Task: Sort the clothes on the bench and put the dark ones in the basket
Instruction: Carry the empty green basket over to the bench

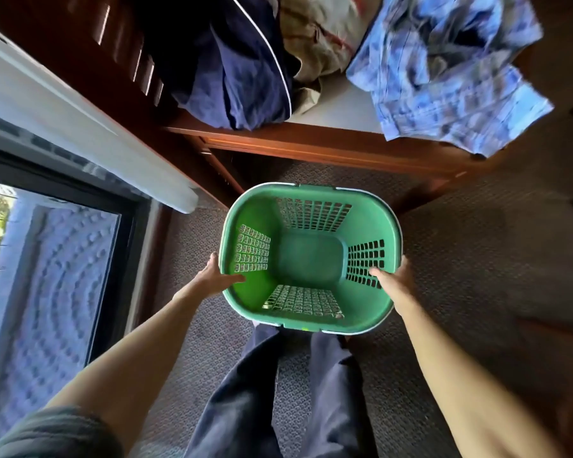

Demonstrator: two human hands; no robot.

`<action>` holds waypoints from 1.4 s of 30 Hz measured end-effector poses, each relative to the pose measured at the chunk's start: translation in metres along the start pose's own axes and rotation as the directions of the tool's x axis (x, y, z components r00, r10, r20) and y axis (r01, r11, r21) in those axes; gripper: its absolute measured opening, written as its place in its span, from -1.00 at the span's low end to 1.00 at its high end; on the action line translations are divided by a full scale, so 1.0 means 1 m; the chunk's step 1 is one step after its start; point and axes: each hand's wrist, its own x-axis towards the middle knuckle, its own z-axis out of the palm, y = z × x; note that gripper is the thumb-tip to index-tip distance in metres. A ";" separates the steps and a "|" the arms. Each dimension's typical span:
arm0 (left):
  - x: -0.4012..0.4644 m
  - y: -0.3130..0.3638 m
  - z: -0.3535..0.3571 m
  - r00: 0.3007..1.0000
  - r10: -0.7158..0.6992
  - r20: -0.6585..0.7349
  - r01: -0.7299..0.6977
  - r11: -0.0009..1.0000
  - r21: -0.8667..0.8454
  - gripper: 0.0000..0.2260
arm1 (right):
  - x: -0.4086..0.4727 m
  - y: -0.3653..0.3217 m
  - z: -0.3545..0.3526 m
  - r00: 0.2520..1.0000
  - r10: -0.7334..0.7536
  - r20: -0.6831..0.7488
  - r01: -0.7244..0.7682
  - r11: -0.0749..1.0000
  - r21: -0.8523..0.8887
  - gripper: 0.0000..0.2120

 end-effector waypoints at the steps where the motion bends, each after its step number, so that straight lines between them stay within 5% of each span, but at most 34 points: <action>1: 0.003 0.002 0.001 1.000 -0.003 0.009 0.003 1.000 -0.019 0.08 | -0.011 -0.009 -0.001 1.000 0.003 -0.007 -0.003 1.000 0.019 0.12; 7: 0.007 0.006 0.003 0.999 -0.028 0.037 0.032 0.994 -0.107 0.07 | -0.063 -0.059 -0.010 0.985 0.085 -0.153 -0.072 0.993 0.089 -0.18; 13: 0.015 0.002 0.002 0.993 -0.110 -0.038 0.096 0.956 -0.277 -0.12 | -0.080 -0.065 -0.010 0.980 0.074 -0.182 -0.059 0.995 0.087 -0.17; 16: 0.009 -0.002 0.001 0.988 -0.115 -0.100 0.073 0.934 -0.348 -0.21 | -0.094 -0.068 -0.006 0.965 -0.016 -0.262 -0.015 0.993 -0.116 -0.25; 19: 0.005 -0.004 -0.006 0.985 -0.123 -0.118 0.064 0.909 -0.413 -0.02 | -0.111 -0.079 -0.004 0.942 -0.107 -0.317 0.000 0.947 -0.321 -0.29; 31: -0.022 0.013 -0.001 0.958 -0.254 -0.129 0.211 0.936 -0.282 -0.13 | -0.165 -0.107 0.005 0.915 -0.320 -0.247 0.173 0.861 -0.478 -0.51; 34: -0.041 0.021 0.006 0.969 -0.180 -0.168 0.114 0.933 -0.341 -0.26 | -0.178 -0.111 0.007 0.899 -0.384 -0.211 0.256 0.851 -0.459 -0.62; 42: -0.102 0.066 -0.006 0.994 0.112 -0.018 -0.108 0.882 -0.459 -0.48 | -0.182 -0.111 0.025 0.913 -0.409 0.009 0.399 0.885 -0.241 -0.78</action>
